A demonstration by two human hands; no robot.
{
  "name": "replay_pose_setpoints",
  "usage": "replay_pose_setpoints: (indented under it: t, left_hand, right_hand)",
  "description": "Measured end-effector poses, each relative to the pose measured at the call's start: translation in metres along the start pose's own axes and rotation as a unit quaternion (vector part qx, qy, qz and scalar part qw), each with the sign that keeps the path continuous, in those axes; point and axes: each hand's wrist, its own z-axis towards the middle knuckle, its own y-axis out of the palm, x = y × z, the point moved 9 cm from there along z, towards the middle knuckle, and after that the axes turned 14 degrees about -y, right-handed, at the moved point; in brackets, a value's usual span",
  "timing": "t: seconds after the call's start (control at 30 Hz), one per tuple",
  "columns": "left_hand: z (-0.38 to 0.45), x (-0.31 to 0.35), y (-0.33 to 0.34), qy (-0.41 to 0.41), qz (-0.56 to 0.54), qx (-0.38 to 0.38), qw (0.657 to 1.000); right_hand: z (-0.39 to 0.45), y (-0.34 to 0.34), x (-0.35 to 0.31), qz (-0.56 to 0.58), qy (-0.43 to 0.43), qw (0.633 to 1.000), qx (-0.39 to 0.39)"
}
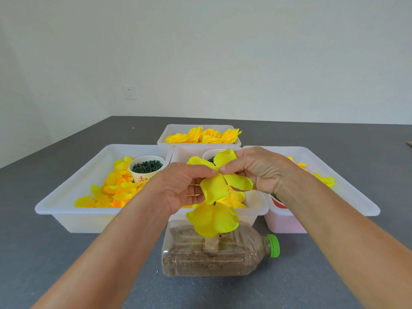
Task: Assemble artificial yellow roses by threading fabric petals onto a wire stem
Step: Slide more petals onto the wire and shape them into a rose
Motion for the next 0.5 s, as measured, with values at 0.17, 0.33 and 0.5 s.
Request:
replay_pose_setpoints:
  t: [0.17,0.33,0.5]
  left_hand:
    - [0.0011,-0.0027,0.0008,-0.007,0.018,-0.001,1.000]
    - [-0.0004,0.0001,0.0009,0.010,0.016,-0.009,1.000]
    - [0.0009,-0.0026,0.0004,-0.003,0.017,-0.001,1.000]
  right_hand:
    - [0.0007,-0.0017,0.0051,-0.027,0.020,0.999,-0.001]
    - [0.0015,-0.0022,0.0050,-0.003,0.018,1.000,-0.011]
    - [0.0010,-0.0031,0.0058,-0.024,0.020,0.999,-0.009]
